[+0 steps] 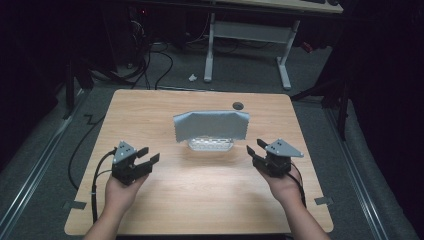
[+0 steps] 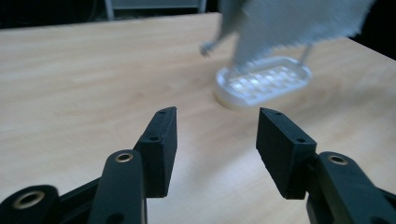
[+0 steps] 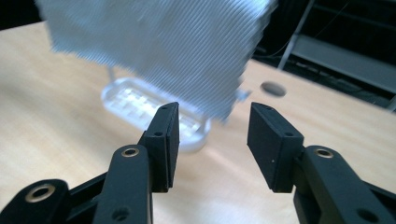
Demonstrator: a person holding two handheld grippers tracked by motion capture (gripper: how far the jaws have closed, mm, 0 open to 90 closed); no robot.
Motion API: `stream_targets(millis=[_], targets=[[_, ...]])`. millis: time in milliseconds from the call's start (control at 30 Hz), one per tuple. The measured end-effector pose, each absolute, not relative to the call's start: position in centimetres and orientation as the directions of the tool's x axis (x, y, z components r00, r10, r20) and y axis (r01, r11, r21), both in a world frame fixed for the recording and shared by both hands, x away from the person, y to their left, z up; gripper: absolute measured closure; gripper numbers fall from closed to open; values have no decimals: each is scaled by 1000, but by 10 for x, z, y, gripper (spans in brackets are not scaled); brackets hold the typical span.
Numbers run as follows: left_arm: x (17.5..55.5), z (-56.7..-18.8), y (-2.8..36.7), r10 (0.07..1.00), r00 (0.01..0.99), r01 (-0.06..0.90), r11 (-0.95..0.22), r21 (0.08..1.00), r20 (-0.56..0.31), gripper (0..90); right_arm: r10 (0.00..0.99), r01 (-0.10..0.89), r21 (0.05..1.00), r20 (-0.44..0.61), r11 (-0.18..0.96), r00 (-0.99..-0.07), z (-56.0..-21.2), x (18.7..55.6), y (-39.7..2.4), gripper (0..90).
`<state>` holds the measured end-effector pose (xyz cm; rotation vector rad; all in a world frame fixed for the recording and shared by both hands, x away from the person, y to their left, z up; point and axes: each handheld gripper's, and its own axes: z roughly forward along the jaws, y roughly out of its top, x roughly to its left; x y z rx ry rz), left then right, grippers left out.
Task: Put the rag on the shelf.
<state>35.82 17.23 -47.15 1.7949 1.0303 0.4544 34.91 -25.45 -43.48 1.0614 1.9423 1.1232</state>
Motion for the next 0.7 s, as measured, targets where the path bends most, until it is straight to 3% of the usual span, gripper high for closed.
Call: stream_targets(millis=[233,333,400,433,500,633,700], targets=[[318,-502,131,748,641,496,-232,837,-171,467,876,393,868,-92,303,-474,-470,310,-243,521],[295,-525,107,718,683,501,-328,801,-134,469,878,438,845,-75,307,-472,-494,291,-240,477],[285,-529,88,675,735,470,-439,765,-64,455,880,451,835,-81,317,-468,-516,275,-240,524],[282,-528,83,667,743,451,-446,773,-49,448,865,469,807,-98,359,-492,-518,273,-238,479],[282,-526,78,662,747,448,-431,783,-63,449,851,418,820,-150,392,-504,-515,271,-236,478],[286,-527,78,667,742,460,-431,777,-69,444,859,444,827,-86,344,-505,-515,276,-236,474],[287,-527,82,677,732,469,-419,777,-76,444,847,428,821,-120,378,-517,-516,276,-235,469]])
